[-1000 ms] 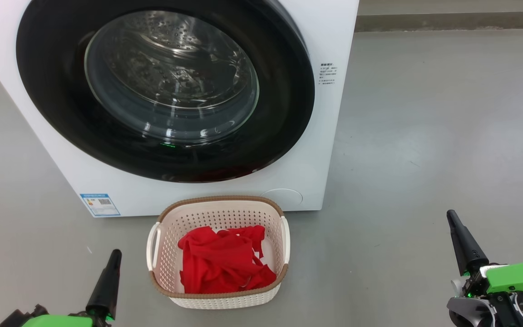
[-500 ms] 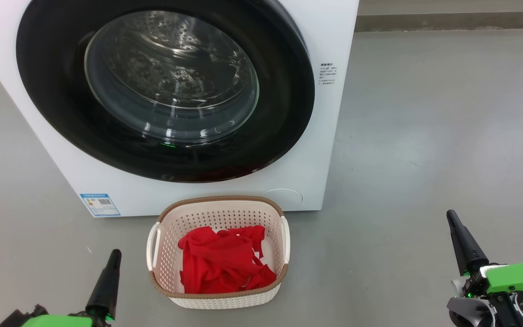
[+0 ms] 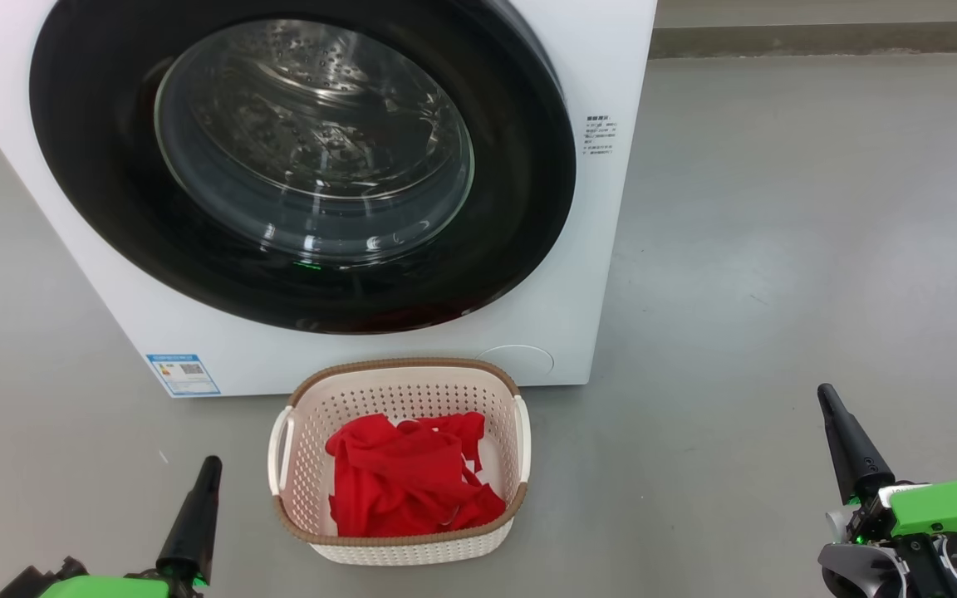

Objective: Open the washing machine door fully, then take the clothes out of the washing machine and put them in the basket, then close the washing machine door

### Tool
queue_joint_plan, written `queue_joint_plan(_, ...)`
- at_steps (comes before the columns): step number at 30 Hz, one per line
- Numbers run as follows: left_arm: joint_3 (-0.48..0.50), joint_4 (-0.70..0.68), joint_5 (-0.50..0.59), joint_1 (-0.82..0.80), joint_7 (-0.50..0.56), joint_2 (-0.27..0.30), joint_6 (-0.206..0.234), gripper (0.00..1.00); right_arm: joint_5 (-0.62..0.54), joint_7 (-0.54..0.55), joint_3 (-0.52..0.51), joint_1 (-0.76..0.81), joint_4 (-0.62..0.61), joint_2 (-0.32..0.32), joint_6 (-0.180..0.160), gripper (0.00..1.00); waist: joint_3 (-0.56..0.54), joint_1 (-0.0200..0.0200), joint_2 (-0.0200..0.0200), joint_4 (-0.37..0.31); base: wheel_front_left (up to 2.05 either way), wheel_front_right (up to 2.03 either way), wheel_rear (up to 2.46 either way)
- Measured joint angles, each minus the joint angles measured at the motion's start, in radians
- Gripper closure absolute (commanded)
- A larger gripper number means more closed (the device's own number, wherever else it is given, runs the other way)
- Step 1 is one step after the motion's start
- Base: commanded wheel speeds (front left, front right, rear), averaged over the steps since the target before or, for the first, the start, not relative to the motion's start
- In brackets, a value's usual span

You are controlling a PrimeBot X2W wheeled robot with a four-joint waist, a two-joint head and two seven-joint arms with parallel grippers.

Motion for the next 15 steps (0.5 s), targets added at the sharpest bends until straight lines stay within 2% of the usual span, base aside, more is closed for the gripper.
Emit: queue_joint_plan(15, 0.001, 0.000, 0.000, 0.000, 0.000, 0.000, 0.000, 1.00, 0.000, 0.000, -0.003, 0.000, 0.000, 0.000, 0.000, 1.00, 0.000, 0.0000, 0.0000, 0.000, 0.00, 0.00, 0.00)
